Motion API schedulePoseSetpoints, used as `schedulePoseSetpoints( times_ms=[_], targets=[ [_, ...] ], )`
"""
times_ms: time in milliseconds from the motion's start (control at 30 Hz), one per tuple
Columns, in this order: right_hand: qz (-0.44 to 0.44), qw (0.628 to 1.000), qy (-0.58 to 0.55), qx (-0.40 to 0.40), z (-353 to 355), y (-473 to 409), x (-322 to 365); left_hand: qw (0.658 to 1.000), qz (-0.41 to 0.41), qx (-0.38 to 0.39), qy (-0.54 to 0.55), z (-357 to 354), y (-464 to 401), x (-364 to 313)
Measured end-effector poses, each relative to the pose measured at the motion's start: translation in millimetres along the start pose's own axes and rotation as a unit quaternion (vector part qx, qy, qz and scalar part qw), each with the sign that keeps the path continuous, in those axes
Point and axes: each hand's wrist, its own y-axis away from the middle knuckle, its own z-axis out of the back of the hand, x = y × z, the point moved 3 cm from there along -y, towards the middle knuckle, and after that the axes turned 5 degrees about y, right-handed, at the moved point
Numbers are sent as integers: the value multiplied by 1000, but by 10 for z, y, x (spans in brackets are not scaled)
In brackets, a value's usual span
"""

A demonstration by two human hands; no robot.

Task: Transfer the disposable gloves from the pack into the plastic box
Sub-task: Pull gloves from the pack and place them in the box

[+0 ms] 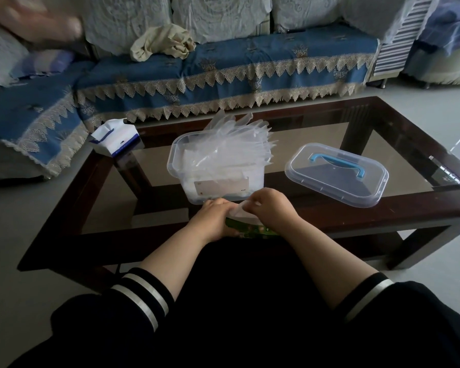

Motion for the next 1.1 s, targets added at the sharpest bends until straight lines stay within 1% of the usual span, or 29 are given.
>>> schedulePoseSetpoints(
  times_ms=[33, 67, 100, 133, 167, 200, 233, 300, 400, 434, 467, 500, 534, 567, 600, 634, 667, 734, 800, 834, 900, 967, 1000, 1034, 1100],
  targets=[
    [5, 998, -60, -9, 19, 20, 61, 1000, -7, -2, -5, -7, -12, -7],
    [10, 986, -165, -16, 48, 56, 116, 1000, -7, 0, -11, 1, 13, -46],
    [8, 956, -294, -15, 89, 104, 164, 1000, -14, -5, -10, -14, 13, -50],
    [8, 912, -410, -13, 134, 144, 198, 999, -27, -15, -14, -11, 23, -71],
    [9, 868, -496, -10, 183, 188, 210, 999, -42, -21, -23, -30, 9, -64],
    [13, 837, -547, -9, 237, 224, 214, 998, -45, -19, -44, -35, 30, -77],
    [19, 813, -582, -9, 284, 245, 199, 997, -43, -17, -57, -43, 44, -74],
    [44, 778, -626, -5, 388, 271, 182, 997, -17, -12, -76, -43, 60, -24],
    [45, 746, -664, 1, 442, 225, 65, 990, -1, -23, -141, 52, 150, -51],
    [39, 738, -674, 5, 451, 215, 29, 990, 0, -40, -138, 94, 174, -42],
    [38, 731, -682, 11, 456, 201, -6, 991, -2, -81, -110, 161, 222, -57],
    [36, 726, -687, 18, 464, 198, -26, 988, -10, -141, -70, 246, 286, -83],
    [36, 721, -692, 26, 472, 206, -24, 978, -19, -207, -19, 323, 370, -108],
    [34, 715, -697, 32, 491, 219, -17, 961, -41, -272, 32, 408, 457, -168],
    [30, 713, -700, 39, 487, 227, -1, 940, -70, -321, 93, 482, 534, -211],
    [26, 716, -697, 46, 484, 240, 34, 923, -99, -337, 158, 557, 591, -265],
    [25, 721, -690, 53, 461, 246, 47, 911, -127, -326, 217, 625, 625, -342],
    [34, 731, -679, 67, 435, 267, 102, 915, -148, -231, 296, 714, 605, -508],
    [38, 745, -662, 73, 405, 275, 122, 928, -132, -147, 315, 728, 542, -650],
    [34, 750, -657, 75, 398, 284, 138, 929, -130, -133, 319, 725, 509, -694],
    [25, 748, -658, 76, 391, 296, 150, 920, -137, -151, 335, 726, 483, -771],
    [6, 740, -670, 69, 398, 313, 156, 900, -137, -163, 381, 743, 479, -808],
    [1, 751, -657, 63, 389, 314, 154, 891, -130, -165, 402, 748, 480, -814],
    [-3, 789, -613, 44, 376, 311, 135, 887, -127, -166, 412, 751, 481, -834],
    [-10, 896, -442, -43, 363, 304, 97, 892, -131, -163, 400, 734, 500, -900]
  ],
)
